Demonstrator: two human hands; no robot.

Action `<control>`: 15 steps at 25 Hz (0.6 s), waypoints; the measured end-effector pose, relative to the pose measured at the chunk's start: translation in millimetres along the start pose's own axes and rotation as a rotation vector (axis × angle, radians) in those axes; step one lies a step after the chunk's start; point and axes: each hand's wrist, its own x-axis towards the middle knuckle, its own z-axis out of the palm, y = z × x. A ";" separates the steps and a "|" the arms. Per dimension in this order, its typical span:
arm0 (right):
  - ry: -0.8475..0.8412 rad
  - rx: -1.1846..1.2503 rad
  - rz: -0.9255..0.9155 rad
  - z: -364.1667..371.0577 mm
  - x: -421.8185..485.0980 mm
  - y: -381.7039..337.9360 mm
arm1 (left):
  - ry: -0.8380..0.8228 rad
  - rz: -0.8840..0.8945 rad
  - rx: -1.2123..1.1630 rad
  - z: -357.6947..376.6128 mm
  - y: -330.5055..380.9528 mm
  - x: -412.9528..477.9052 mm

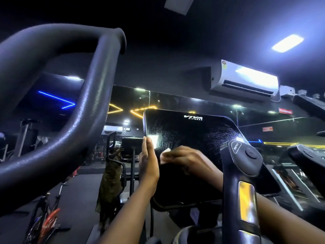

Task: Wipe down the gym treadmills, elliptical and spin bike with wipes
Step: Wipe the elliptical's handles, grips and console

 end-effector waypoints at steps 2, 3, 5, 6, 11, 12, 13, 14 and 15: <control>0.194 -0.036 0.212 -6.8 9.7 33.3 | -0.001 0.009 0.033 0.1 0.7 -2.1; 0.301 -0.052 0.372 -10.0 18.2 55.0 | -0.001 0.010 0.045 0.2 0.7 -1.9; 0.338 -0.048 0.675 -13.4 33.3 90.6 | -0.001 0.014 0.062 0.8 0.1 0.6; 0.289 -0.051 0.774 -11.6 35.8 101.0 | -0.002 0.016 0.066 1.5 -0.2 1.7; 0.166 -0.096 0.592 14.0 27.1 67.1 | -0.015 0.052 0.122 0.5 -4.8 3.1; 0.157 -0.092 0.510 14.1 20.7 49.4 | -0.017 0.053 0.134 0.5 -5.3 4.2; 0.142 -0.087 0.435 11.3 11.6 30.9 | -0.015 0.056 0.140 0.6 -5.0 5.5; 0.112 -0.081 0.348 6.3 0.1 12.0 | -0.013 0.065 0.143 0.6 -4.4 7.0; 0.080 -0.081 0.259 1.5 -10.2 -4.7 | -0.011 0.075 0.146 0.8 -4.2 8.5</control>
